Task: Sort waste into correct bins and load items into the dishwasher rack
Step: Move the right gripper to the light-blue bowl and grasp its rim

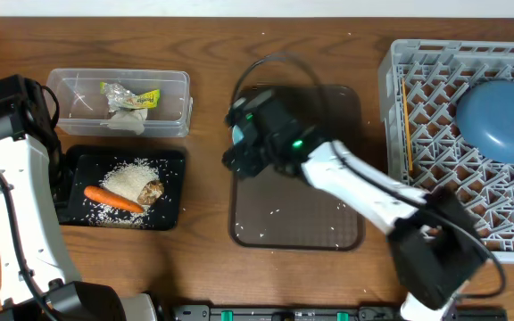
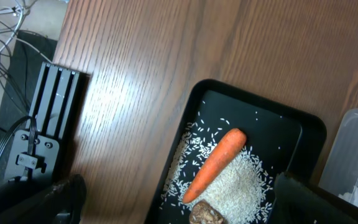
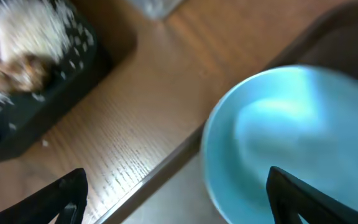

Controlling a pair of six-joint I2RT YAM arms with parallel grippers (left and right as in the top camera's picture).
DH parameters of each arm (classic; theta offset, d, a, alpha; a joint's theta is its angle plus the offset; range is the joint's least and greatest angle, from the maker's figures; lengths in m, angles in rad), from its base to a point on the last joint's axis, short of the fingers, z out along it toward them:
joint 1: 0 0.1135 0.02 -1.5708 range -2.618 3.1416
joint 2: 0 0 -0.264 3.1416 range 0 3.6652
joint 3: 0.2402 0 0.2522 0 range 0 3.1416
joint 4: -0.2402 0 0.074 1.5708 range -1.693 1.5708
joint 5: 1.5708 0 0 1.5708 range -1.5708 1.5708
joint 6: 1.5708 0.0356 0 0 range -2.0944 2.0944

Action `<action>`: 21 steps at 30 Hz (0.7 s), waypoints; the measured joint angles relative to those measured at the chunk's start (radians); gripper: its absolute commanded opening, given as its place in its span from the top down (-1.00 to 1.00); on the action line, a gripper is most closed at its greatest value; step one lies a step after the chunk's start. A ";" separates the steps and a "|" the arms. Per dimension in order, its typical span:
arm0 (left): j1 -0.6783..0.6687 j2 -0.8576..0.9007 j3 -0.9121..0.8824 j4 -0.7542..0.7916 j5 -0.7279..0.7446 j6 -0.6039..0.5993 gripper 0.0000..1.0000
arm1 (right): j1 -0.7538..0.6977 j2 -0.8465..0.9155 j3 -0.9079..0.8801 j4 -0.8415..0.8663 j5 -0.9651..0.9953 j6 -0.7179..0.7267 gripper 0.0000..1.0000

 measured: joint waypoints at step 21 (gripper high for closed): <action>0.000 0.000 0.000 0.000 0.000 0.000 -0.96 | 0.043 0.108 0.000 -0.039 0.166 0.008 -0.01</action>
